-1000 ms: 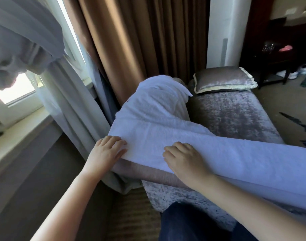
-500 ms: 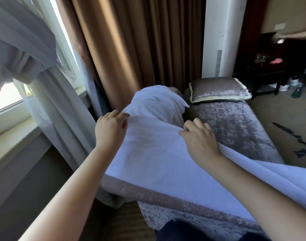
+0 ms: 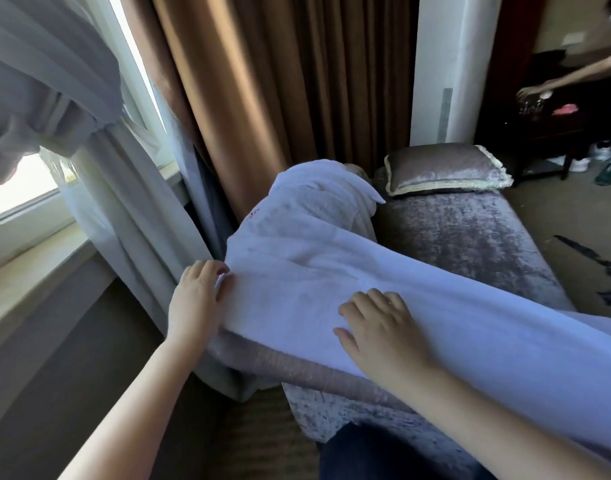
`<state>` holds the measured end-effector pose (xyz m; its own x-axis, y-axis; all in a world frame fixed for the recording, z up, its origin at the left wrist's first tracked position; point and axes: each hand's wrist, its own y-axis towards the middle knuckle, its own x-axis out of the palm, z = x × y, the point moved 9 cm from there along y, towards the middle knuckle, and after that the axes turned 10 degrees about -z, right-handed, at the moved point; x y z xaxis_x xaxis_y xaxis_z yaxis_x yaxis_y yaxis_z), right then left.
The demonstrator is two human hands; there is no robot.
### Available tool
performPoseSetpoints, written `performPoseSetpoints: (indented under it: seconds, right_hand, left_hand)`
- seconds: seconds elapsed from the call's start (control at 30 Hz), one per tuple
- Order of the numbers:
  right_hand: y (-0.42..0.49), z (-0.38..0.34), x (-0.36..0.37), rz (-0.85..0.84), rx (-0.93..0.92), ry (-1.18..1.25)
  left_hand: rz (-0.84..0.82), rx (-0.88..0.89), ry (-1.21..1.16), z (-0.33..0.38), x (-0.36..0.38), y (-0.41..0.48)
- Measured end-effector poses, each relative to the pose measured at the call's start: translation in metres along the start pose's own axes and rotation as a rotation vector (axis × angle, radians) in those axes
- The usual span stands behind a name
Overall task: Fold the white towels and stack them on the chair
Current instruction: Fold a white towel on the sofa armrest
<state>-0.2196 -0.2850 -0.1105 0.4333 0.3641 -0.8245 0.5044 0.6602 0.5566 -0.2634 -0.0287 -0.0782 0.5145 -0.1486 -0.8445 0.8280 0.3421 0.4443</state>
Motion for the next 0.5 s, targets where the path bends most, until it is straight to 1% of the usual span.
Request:
performPoseSetpoints:
  seconds: [0.07,0.2,0.3,0.4,0.5]
  right_hand:
    - [-0.007,-0.006,-0.002,-0.020,0.013,0.007]
    - [-0.026,-0.015,-0.005,0.040,-0.016,0.032]
    - [-0.030,-0.014,0.003,0.065,-0.002,0.007]
    - [-0.026,-0.016,0.003,0.075,-0.022,0.015]
    - [-0.029,-0.020,-0.004,0.088,-0.067,0.062]
  left_hand:
    - [-0.036,-0.136,-0.067,-0.020,0.005,-0.015]
    - [-0.033,-0.256,-0.206,-0.039,0.012,-0.034]
    - [-0.054,-0.357,-0.389,-0.050,0.020,-0.036]
    - [-0.053,-0.410,-0.499,-0.055,0.022,-0.034]
    - [-0.033,-0.427,-0.553,-0.057,0.018,-0.034]
